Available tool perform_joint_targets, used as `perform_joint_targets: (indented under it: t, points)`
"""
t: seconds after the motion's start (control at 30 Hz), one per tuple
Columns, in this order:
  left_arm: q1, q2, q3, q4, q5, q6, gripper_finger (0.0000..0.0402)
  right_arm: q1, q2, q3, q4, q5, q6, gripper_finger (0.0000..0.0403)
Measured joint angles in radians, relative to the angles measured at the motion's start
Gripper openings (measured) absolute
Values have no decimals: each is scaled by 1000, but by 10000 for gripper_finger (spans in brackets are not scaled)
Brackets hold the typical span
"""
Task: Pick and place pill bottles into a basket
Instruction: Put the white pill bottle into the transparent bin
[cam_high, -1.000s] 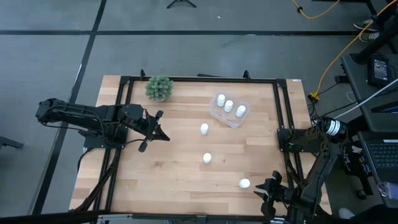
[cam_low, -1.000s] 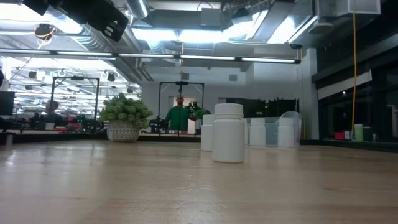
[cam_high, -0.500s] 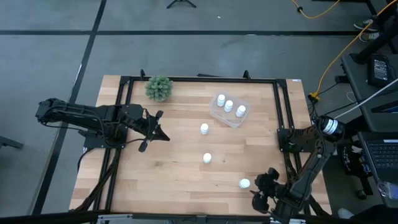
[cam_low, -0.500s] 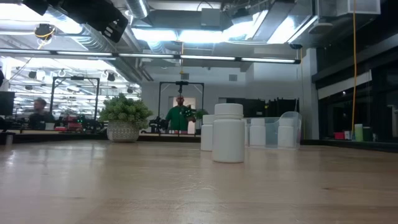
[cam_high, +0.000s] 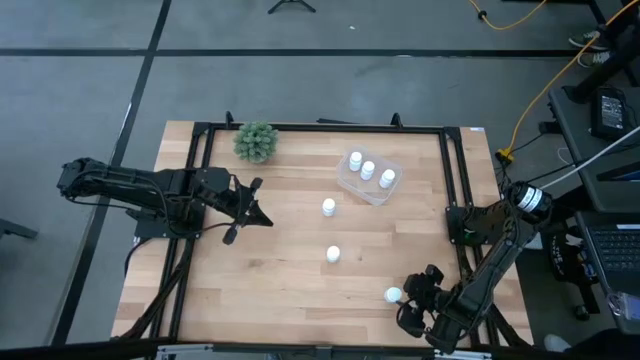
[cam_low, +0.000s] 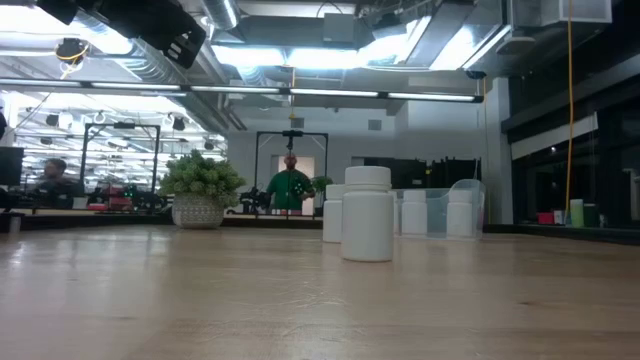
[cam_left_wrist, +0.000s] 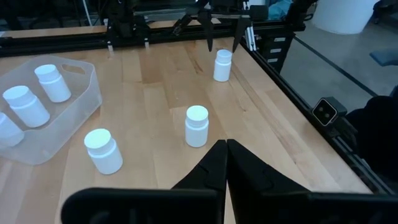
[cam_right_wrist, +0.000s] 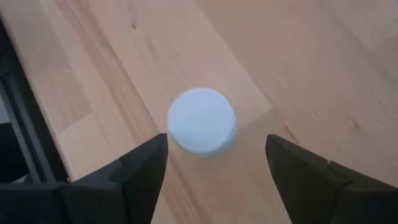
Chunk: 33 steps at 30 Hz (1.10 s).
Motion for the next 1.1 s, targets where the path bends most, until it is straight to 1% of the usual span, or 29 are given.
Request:
perform_joint_targets:
  t: [0.2,0.47,0.63,0.83,0.93,1.1]
  points:
    - [0,0,0,0,0,0,2,-36,0,0,70,-17,-94,273]
    - [0,0,0,-1,0,0,3,-87,0,0,73,-48,-141,273]
    - [0,0,0,-7,0,0,5,-118,0,0,65,-120,-148,273]
    - [0,0,0,-7,0,0,2,-123,0,0,65,-121,-161,272]
    - [0,0,0,-7,0,0,3,-123,0,0,59,-121,-162,257]
    - [0,0,0,-7,0,0,4,-123,0,0,59,-121,-172,212]
